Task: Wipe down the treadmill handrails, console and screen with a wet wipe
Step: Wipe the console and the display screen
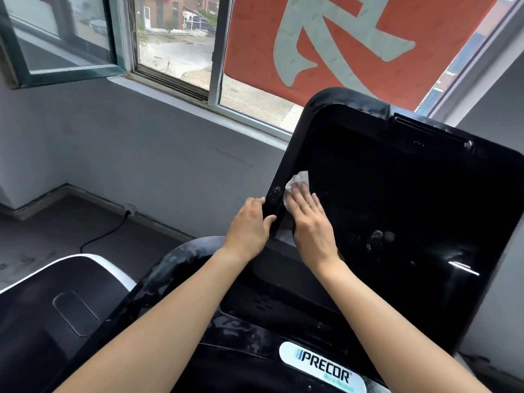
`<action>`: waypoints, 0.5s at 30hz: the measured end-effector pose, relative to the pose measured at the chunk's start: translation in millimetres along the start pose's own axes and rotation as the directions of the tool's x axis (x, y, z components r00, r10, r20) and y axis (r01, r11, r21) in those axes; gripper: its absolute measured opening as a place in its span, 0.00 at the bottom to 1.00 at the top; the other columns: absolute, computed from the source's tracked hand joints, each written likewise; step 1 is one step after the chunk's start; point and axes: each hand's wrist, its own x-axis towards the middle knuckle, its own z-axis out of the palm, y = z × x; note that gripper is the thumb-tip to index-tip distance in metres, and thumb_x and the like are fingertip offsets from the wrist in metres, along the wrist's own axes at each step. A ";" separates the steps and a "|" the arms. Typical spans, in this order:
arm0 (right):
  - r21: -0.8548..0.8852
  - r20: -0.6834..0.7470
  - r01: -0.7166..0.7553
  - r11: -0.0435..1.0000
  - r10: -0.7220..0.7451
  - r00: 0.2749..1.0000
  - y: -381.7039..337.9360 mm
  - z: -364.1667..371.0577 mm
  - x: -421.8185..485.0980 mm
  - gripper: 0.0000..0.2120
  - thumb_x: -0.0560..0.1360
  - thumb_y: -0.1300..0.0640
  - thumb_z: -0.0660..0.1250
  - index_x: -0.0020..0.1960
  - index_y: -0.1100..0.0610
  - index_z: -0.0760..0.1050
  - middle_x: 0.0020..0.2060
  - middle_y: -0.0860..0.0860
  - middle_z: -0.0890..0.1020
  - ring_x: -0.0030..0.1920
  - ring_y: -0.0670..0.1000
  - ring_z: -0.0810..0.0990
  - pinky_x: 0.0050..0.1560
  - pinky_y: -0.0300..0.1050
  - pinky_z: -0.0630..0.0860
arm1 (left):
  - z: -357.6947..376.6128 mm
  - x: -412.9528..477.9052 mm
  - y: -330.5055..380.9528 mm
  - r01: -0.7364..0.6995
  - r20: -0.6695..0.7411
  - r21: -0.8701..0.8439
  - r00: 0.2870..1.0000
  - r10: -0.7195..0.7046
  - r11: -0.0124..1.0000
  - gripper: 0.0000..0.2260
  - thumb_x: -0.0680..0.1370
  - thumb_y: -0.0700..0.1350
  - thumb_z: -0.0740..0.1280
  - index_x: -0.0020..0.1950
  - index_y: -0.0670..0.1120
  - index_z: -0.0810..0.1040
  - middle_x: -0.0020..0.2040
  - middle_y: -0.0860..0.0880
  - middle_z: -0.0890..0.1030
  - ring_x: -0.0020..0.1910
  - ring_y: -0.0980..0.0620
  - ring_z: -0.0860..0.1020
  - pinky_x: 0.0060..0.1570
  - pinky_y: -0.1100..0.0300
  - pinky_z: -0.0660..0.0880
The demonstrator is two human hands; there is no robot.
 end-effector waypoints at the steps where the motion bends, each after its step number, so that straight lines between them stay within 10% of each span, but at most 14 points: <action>1: 0.015 0.011 0.041 0.999 -0.042 0.999 0.5 -0.1 -3.9 0.36 0.73 0.79 0.59 0.80 0.62 0.63 0.81 0.57 0.60 0.82 0.55 0.54 0.80 0.57 0.58 | -0.3 0.0 -0.6 0.004 0.004 -0.003 1.000 -0.004 1.000 0.23 0.84 0.51 0.65 0.77 0.43 0.68 0.71 0.47 0.73 0.68 0.47 0.74 0.66 0.54 0.71; 6: 0.166 -0.126 -0.134 0.977 0.156 0.980 -2.9 -13.8 28.8 0.35 0.72 0.83 0.60 0.76 0.64 0.70 0.75 0.60 0.70 0.78 0.56 0.66 0.76 0.49 0.68 | -2.7 1.4 -3.8 0.027 0.032 -0.028 0.999 -0.026 0.999 0.24 0.84 0.52 0.65 0.78 0.44 0.68 0.71 0.48 0.73 0.67 0.47 0.76 0.66 0.53 0.73; 15: 0.025 0.046 0.184 0.983 -0.185 0.982 -0.8 -0.5 47.1 0.28 0.73 0.75 0.63 0.73 0.66 0.73 0.74 0.59 0.72 0.80 0.57 0.60 0.81 0.56 0.57 | -4.1 3.9 -6.3 0.043 0.064 -0.063 0.997 -0.039 0.997 0.23 0.83 0.52 0.66 0.76 0.45 0.71 0.67 0.47 0.75 0.65 0.47 0.76 0.66 0.50 0.73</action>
